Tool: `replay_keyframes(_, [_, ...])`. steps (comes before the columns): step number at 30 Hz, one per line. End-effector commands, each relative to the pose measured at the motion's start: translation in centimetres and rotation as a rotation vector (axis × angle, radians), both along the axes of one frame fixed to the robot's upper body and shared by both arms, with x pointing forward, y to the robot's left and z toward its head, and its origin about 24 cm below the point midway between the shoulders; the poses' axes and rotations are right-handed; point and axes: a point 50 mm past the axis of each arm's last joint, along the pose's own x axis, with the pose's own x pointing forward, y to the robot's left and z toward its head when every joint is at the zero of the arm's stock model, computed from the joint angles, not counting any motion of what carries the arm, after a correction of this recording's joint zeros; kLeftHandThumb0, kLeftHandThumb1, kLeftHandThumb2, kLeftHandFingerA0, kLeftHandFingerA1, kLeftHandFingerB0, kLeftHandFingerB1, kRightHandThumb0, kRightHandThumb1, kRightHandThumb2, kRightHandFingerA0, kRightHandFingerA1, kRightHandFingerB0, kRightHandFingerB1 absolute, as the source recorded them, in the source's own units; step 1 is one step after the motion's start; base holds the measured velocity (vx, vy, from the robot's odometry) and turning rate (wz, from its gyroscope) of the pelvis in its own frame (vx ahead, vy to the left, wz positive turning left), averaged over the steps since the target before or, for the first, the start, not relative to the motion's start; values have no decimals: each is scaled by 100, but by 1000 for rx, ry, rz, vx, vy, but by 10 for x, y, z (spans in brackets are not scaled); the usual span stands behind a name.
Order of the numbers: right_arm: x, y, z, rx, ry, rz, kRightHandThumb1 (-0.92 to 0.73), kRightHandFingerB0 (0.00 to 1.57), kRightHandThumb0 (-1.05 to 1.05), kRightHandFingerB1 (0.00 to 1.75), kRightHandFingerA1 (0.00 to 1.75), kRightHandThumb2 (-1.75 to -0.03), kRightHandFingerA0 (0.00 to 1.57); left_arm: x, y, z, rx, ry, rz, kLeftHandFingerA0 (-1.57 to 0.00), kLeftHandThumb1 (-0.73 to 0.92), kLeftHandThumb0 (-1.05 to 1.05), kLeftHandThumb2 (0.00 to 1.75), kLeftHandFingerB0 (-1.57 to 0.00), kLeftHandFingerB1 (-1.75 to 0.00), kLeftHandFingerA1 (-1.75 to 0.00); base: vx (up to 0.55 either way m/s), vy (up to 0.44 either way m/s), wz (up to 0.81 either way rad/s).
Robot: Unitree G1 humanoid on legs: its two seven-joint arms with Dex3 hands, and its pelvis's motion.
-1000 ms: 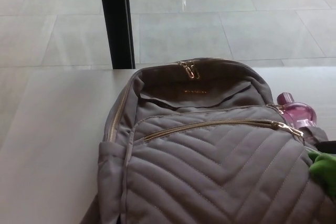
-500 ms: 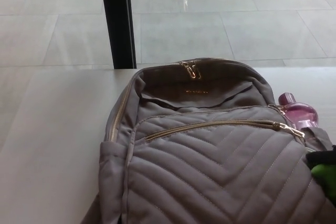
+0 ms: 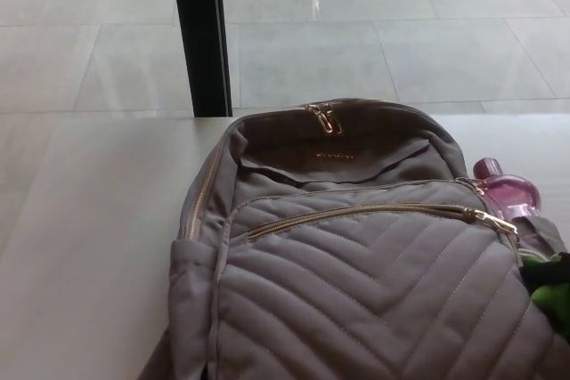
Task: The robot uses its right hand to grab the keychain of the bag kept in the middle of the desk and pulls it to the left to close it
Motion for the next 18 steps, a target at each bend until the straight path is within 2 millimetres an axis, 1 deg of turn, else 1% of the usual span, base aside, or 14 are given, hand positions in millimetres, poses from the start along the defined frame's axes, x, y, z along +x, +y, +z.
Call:
replay_keyframes(1, [1, -3, -8, -34, 65, -22, -85, 59, -25, 39, 175, -63, 77, -4, 7, 7, 34, -16, 1, -98, 63, -105, 73, -97, -105, -112, 0, 0, 0])
replay_keyframes(2, [2, -2, -8, -31, 64, -18, -84, 59, -28, 42, 172, -67, 75, -6, 8, 6, 31, -16, 8, -99, 63, -105, 73, -97, -104, -111, 0, 0, 0])
replay_keyframes(3, [3, -1, -7, -24, 60, -24, -85, 63, -27, 43, 169, -69, 81, -8, 8, 6, 26, -20, 9, -97, 64, -105, 73, -96, -103, -112, 0, 0, 0])
replay_keyframes(5, [5, 1, -7, 9, 35, -28, -83, 71, -25, 48, 164, -71, 84, -10, 8, 6, 17, -27, 17, -98, 64, -105, 72, -97, -103, -111, 0, 0, 0])
replay_keyframes(8, [5, 2, -7, 91, 1, -66, -79, 78, -23, 57, 163, -75, 89, -10, 7, 5, 18, -22, 13, -93, 65, -105, 71, -93, -105, -113, 0, 0, 0])
replay_keyframes(9, [4, 3, -7, 143, -28, -82, -74, 82, -21, 66, 166, -79, 91, -9, 7, 5, 18, -17, 11, -91, 66, -105, 72, -91, -106, -115, 0, 0, 0])
replay_keyframes(10, [4, 4, -8, 189, -53, -93, -74, 82, -21, 66, 166, -79, 91, -9, 7, 5, 20, -12, 13, -91, 66, -105, 72, -91, -106, -115, 0, 0, 0])
replay_keyframes(11, [4, 5, -8, 229, -80, -100, -70, 83, -21, 72, 165, -86, 92, -9, 7, 5, 13, -17, 14, -94, 65, -105, 72, -93, -106, -114, 0, 0, 0])
replay_keyframes(12, [3, 5, -8, 230, -80, -101, -70, 83, -21, 72, 165, -86, 92, -9, 7, 5, 13, -16, 14, -94, 65, -105, 72, -93, -106, -114, 0, 0, 0])
replay_keyframes(13, [3, 5, -9, 285, -132, -112, -63, 85, -20, 90, 163, -101, 93, -9, 7, 5, 7, -23, 16, -92, 65, -105, 72, -93, -105, -115, 0, 0, 0])
replay_keyframes(14, [3, 6, -9, 292, -140, -113, -63, 85, -20, 90, 163, -101, 93, -9, 7, 5, 5, -23, 16, -92, 65, -105, 72, -93, -105, -115, 0, 0, 0])
replay_keyframes(15, [4, 6, -10, 320, -179, -115, -60, 86, -20, 99, 162, -108, 94, -10, 7, 4, 4, -19, 19, -93, 65, -105, 71, -94, -103, -114, 0, 0, 0])
replay_keyframes(16, [4, 6, -11, 366, -219, -128, -60, 83, -21, 116, 163, -112, 92, -10, 7, 4, 5, -20, 20, -91, 66, -105, 72, -93, -104, -115, 0, 0, 0])
replay_keyframes(18, [4, 5, -10, 401, -270, -128, -60, 81, -24, 129, 162, -115, 92, -10, 7, 4, 2, -22, 26, -96, 66, -105, 75, -94, -102, -114, 0, 0, 0])
